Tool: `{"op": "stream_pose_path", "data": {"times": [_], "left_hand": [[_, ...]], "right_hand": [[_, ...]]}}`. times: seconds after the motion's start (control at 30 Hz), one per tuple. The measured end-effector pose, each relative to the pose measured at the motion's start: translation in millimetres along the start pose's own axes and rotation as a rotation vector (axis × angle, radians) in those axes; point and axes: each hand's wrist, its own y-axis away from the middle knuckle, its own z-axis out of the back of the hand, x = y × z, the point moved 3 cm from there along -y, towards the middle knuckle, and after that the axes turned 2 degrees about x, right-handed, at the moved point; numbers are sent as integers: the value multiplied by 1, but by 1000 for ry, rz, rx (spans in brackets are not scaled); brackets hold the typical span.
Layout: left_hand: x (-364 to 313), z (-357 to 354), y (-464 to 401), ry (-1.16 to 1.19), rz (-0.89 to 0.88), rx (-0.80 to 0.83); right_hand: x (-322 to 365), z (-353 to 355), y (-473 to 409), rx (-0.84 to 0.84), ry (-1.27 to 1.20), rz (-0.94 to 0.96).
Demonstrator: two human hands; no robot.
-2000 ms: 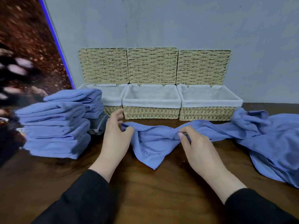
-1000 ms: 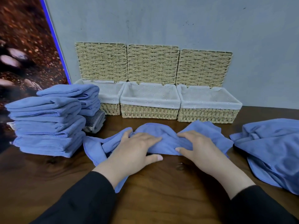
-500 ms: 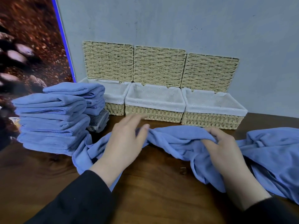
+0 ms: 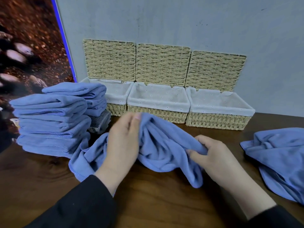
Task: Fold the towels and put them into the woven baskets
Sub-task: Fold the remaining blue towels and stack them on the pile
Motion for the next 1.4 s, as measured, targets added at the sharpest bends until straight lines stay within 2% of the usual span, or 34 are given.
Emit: {"op": "stream_pose_path", "data": {"times": [0.07,0.17,0.23,0.3,0.4,0.47,0.57,0.63,0.73,0.8,0.9,1.03,1.2,1.3,1.4], "left_hand": [[5,9,-8,32,56,-60],[9,7,-8,-117,24,52],[2,2,-2,-210,-111,138],[-7,-7,6,-267,-201,320],[-25,-29,24,-363,-258,582],[-29,-39,27,-327,-183,646],[-28,-40,15,-163,-54,596],[-30,-33,10,-97,-17,518],[-42,-19,5,-11,26,393],[-47,-9,3,36,53,366],[-59,13,-1,31,50,338],[-75,48,-6,-24,39,269],[-97,82,-10,-73,17,152],[-109,99,-12,-97,-2,69],[-129,110,-13,120,30,41]], "right_hand": [[3,5,1,-100,-71,28],[9,11,3,-265,-276,73],[14,8,5,-261,-355,112],[20,2,8,-211,-327,164],[29,-7,11,-117,-264,209],[30,-9,10,-108,-311,181],[29,-6,10,-116,-422,161],[30,-3,12,-12,-441,155],[26,-12,18,241,-269,125],[16,-17,19,265,-144,48],[5,-5,18,91,-49,52],[10,35,26,-194,-179,-13],[48,81,48,-389,-173,-29],[79,103,64,-473,-445,18],[112,123,74,-560,-753,146]]}}
